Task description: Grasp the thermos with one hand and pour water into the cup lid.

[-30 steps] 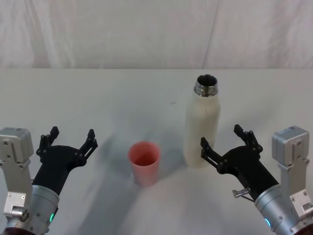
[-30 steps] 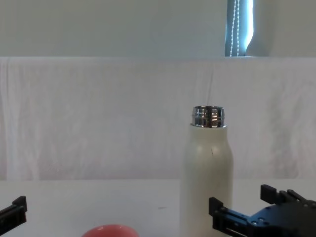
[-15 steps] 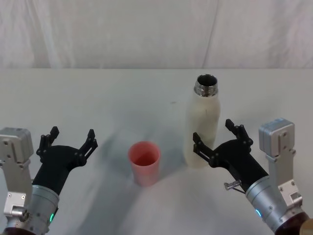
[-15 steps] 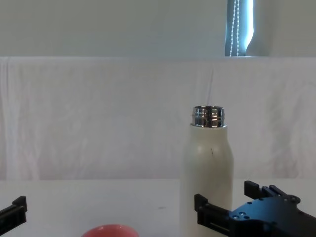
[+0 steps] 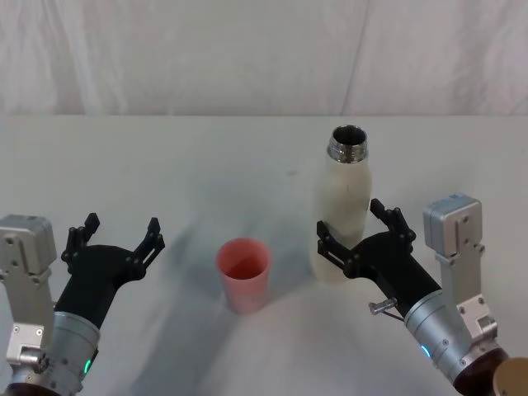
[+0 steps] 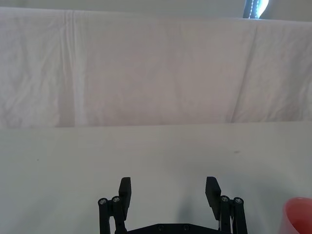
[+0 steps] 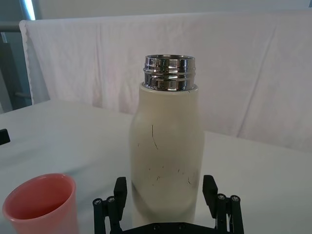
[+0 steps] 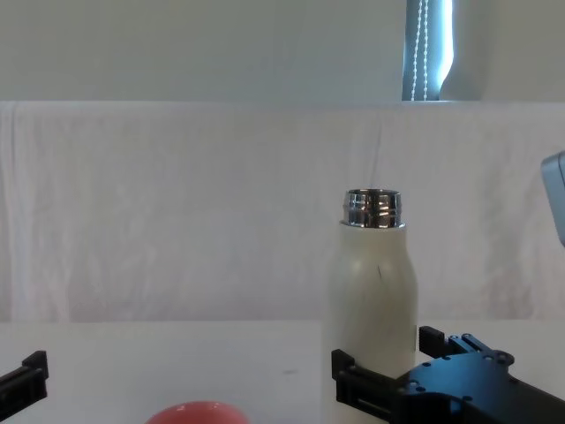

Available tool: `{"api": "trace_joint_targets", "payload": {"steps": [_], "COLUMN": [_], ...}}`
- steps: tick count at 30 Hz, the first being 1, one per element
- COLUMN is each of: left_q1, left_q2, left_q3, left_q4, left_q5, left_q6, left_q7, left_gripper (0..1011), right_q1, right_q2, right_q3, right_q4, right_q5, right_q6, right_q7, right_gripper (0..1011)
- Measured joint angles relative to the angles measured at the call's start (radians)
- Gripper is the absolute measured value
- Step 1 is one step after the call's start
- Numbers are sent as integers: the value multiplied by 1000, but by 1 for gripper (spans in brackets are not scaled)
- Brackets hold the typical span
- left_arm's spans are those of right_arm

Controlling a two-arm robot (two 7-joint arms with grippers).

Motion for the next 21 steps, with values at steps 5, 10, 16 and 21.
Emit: {"api": "trace_joint_targets", "payload": {"steps": [5, 10, 16, 21], "left_q1": [0, 0, 0, 0], "left_q2": [0, 0, 0, 0], "left_q3": [0, 0, 0, 0], "left_q4": [0, 0, 0, 0], "left_q5": [0, 0, 0, 0], "left_q6": [0, 0, 0, 0], "left_q7": [0, 0, 0, 0], "left_gripper": [1001, 1001, 1001, 1001], "right_q1": [11, 24, 36, 46], "right_q2": [-2, -5, -7, -10], "right_q3": [-4, -5, -6, -6], "right_q4": [11, 27, 44, 59], "right_q5": [1, 2, 9, 18], "right_q6": [0, -2, -4, -4], "right_q7": [1, 3, 5, 9], "right_gripper": [1001, 1001, 1001, 1001]}}
